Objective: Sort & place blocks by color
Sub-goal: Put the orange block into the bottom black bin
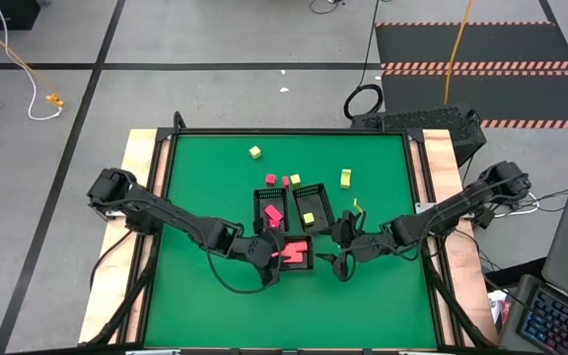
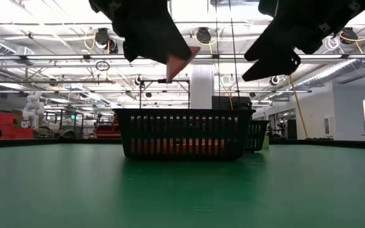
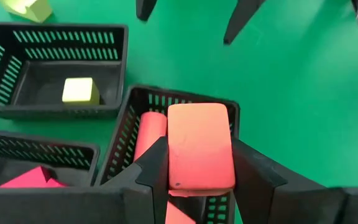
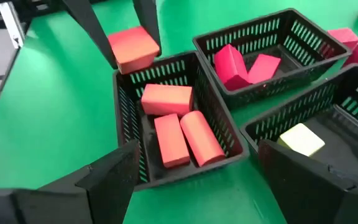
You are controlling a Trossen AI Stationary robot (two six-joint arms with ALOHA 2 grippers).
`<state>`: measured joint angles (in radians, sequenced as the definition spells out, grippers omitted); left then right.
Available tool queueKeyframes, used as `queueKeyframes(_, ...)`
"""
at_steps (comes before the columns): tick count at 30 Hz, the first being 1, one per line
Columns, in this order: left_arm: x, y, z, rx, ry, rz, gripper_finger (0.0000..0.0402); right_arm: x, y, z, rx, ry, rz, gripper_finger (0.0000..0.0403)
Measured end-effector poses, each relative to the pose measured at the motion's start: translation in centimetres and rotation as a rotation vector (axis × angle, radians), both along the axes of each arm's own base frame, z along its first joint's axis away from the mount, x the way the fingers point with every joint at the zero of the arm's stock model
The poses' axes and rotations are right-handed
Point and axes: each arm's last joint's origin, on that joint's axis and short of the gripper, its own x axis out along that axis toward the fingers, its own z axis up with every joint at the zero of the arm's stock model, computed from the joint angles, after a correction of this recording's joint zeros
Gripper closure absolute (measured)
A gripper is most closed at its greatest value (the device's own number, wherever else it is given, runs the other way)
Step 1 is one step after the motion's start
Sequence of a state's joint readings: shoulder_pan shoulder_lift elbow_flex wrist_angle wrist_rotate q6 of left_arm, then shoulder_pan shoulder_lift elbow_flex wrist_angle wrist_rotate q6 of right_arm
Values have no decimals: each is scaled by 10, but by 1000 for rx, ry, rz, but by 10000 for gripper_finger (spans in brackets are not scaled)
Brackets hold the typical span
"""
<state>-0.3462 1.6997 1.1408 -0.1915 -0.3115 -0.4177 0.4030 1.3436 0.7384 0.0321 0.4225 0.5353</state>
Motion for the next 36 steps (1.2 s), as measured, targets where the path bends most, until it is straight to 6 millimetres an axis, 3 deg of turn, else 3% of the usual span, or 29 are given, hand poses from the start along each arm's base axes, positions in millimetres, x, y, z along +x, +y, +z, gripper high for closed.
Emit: queueKeyframes(36,3,8,2,112,-5,-73,271,-2,-2,-4,4,0,-41,83)
